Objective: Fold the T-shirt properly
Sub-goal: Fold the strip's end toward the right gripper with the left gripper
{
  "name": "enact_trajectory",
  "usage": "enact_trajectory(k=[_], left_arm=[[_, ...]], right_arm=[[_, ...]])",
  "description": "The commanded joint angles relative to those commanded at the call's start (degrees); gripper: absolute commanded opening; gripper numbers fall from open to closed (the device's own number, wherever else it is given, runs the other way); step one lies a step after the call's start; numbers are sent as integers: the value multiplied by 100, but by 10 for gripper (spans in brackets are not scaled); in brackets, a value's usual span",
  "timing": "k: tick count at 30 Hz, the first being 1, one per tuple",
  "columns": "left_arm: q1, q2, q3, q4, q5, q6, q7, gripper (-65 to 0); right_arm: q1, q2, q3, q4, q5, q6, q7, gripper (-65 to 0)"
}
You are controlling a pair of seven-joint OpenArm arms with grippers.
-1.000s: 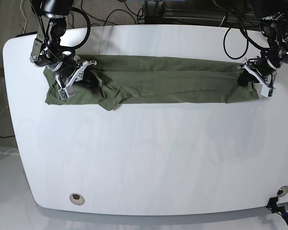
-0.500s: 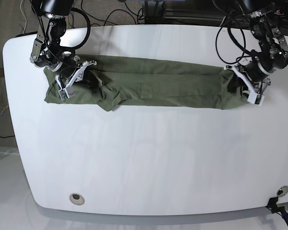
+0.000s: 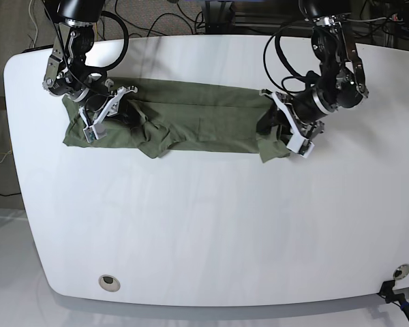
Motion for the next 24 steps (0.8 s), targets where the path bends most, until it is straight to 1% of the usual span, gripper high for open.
enact_trajectory(k=[3, 8, 13, 16, 20, 21, 24], left_arm=[[-9, 97, 237, -105, -18, 0, 0, -650], [-18, 237, 273, -475, -9, 0, -18, -650], [-18, 264, 273, -765, -18, 0, -18, -650], [-35, 396, 273, -914, -18, 0, -18, -650], [-141, 404, 360, -1108, -18, 0, -18, -650], [-141, 404, 378, -1143, -18, 0, -18, -592], [-211, 536, 387, -1160, -9, 0, -26, -404]], right_arm=[[0, 0, 0, 0, 9, 0, 0, -650], [-9, -44, 0, 0, 9, 0, 0, -650], [-9, -105, 0, 0, -9, 0, 0, -650], [-9, -105, 0, 0, -9, 0, 0, -650], [-9, -105, 0, 0, -9, 0, 0, -650], [-9, -105, 0, 0, -9, 0, 0, -650], [-9, -105, 0, 0, -9, 0, 0, -650]])
